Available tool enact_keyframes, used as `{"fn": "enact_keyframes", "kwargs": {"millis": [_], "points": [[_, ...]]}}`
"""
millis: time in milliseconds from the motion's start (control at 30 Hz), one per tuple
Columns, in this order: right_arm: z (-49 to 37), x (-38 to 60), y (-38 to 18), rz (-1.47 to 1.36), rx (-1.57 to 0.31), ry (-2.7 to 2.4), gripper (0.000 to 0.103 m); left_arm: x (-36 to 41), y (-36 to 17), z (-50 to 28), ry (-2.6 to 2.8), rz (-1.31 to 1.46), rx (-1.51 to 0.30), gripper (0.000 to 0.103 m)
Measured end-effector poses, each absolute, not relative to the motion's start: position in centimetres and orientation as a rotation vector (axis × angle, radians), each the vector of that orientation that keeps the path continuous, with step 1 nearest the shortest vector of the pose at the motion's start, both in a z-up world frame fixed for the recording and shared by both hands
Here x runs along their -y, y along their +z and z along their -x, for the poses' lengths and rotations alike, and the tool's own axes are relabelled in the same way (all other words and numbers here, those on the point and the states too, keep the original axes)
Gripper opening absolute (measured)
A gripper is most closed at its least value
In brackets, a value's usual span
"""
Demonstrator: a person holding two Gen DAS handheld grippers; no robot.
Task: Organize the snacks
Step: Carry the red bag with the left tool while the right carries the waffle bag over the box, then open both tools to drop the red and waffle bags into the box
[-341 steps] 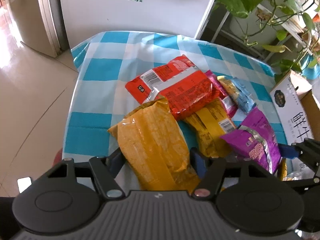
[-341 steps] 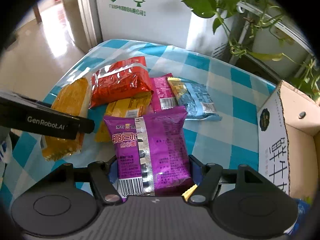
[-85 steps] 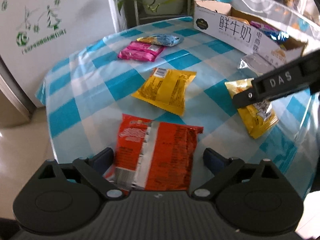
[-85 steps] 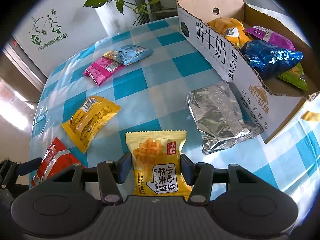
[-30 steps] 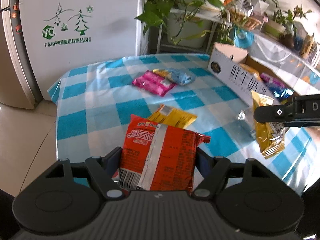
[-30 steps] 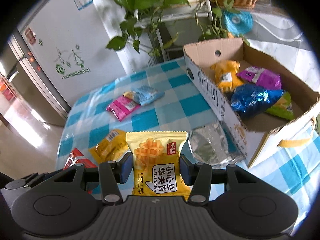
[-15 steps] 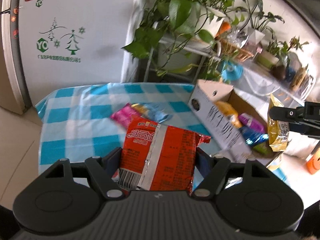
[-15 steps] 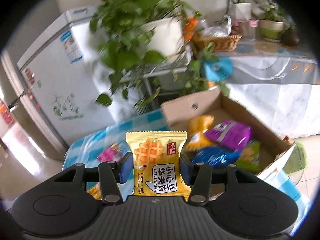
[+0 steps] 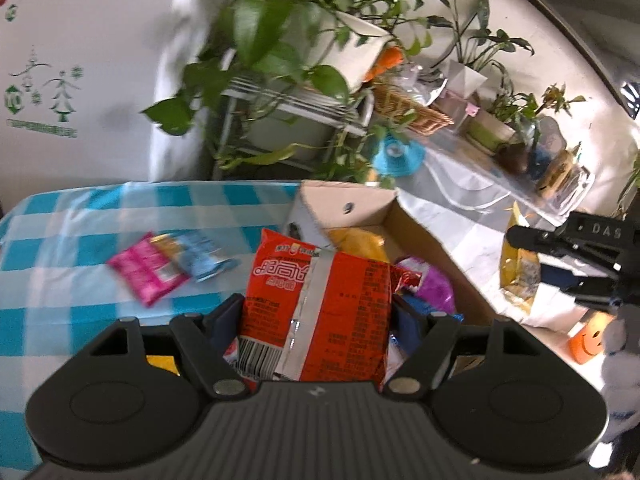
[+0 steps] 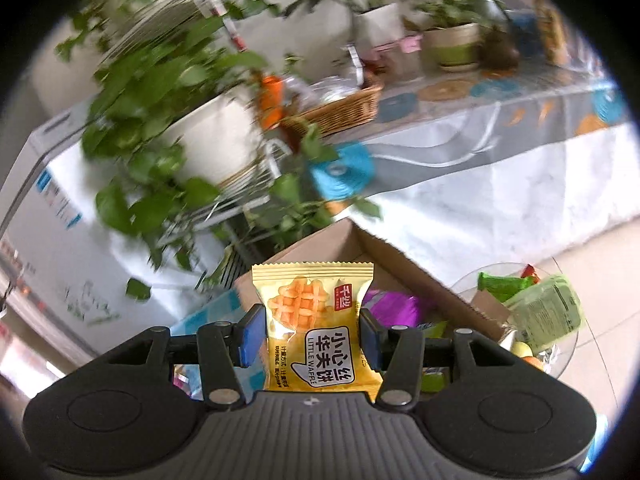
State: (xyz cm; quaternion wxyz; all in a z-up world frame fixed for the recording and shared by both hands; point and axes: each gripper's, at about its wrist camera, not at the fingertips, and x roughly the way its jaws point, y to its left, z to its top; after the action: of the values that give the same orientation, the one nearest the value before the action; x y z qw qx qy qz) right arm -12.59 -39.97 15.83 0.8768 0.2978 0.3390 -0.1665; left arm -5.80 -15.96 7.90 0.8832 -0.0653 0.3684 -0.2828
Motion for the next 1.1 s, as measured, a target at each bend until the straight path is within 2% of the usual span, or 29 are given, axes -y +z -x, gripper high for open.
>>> {"fn": "enact_keyframes", "kwargs": {"millis": [300,733,833,867,900,967,1100], "points": [[12.3,42.6,15.1,-0.692,-0.691,-0.411,0.056,21.3,8.2,3.6,-0.633,0.195,-0.782,0.076],[11.9,45.0,13.7,-0.755,-0.71,-0.477,0.056,26.7,5.7,2.1,-0.66,0.268,-0.867,0.076],[11.7,45.2,13.4,-0.77,-0.717,-0.48,0.061,27.3,5.8,2.4,-0.684,0.258,-0.867,0.086],[11.8,45.3,13.3,-0.781,-0.718,-0.485,0.067,27.2,5.9,2.6,-0.694,0.261,-0.856,0.089],[11.8,45.4,13.3,-0.789,-0.714,-0.485,0.072,27.1,6.1,2.8,-0.7,0.261,-0.849,0.089],[12.0,45.4,13.4,-0.8,-0.703,-0.484,0.075,27.0,6.4,2.8,-0.698,0.25,-0.853,0.092],[11.9,45.3,13.5,-0.8,-0.705,-0.477,0.077,26.2,6.8,2.9,-0.688,0.24,-0.843,0.093]]}}
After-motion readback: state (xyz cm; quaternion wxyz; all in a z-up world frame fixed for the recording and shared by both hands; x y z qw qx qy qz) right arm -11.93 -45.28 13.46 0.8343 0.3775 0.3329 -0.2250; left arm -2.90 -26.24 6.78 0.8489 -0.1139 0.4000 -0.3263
